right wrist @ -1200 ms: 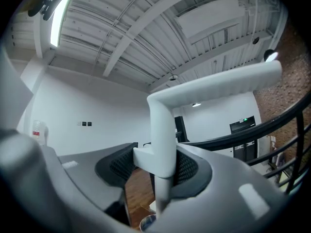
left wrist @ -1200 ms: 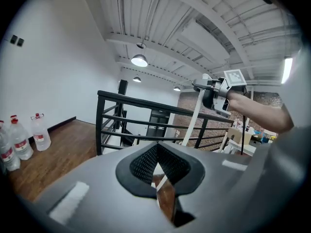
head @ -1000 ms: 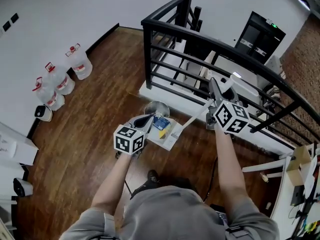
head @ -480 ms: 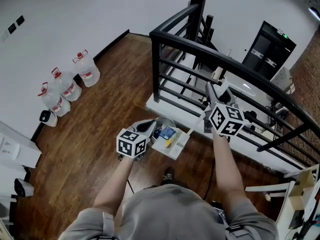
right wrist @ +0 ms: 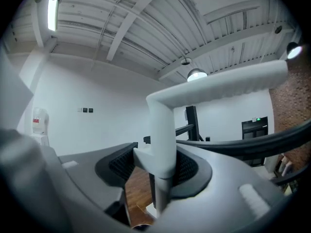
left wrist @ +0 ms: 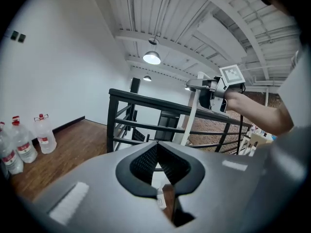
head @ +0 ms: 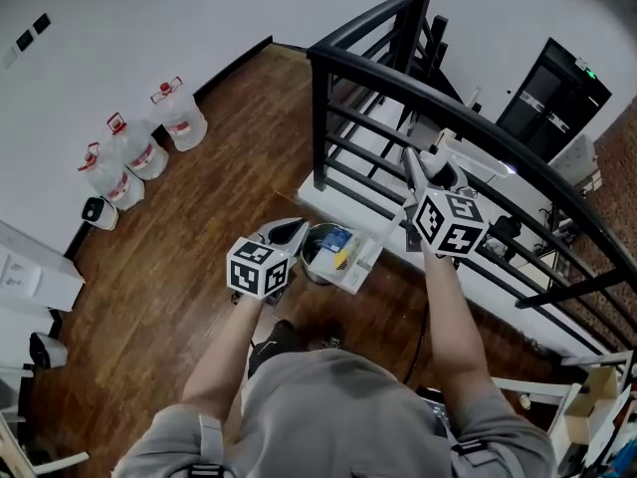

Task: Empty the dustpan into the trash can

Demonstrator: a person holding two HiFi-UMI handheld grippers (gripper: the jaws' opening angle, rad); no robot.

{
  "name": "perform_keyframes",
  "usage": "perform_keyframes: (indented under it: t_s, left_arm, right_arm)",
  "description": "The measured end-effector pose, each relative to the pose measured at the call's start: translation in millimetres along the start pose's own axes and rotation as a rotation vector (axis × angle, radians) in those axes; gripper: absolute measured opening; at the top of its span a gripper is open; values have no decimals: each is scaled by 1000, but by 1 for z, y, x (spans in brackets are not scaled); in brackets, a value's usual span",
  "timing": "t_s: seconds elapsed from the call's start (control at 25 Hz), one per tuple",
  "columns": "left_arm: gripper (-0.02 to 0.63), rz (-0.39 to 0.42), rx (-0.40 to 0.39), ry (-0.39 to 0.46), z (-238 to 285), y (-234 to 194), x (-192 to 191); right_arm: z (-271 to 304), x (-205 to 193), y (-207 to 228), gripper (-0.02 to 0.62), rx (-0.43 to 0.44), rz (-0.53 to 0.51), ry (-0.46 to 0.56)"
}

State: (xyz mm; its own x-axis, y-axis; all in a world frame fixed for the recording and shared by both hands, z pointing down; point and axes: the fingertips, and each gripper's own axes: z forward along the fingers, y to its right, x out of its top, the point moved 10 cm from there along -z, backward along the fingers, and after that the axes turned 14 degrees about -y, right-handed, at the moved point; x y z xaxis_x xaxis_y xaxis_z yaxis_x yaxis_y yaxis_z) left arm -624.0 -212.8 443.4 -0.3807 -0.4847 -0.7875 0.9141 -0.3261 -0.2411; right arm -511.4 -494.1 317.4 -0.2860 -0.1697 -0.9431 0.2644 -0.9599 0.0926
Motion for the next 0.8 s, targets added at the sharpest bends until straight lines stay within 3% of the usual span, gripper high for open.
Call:
perform_keyframes:
  t_s: [0.36, 0.8]
  left_arm:
    - [5, -6, -50, -4, 20, -52, 9]
    - [5, 53, -124, -1, 24, -157, 61]
  right_arm:
    - [57, 14, -19, 189, -1, -47, -40]
    - [203, 57, -91, 189, -16, -148, -101]
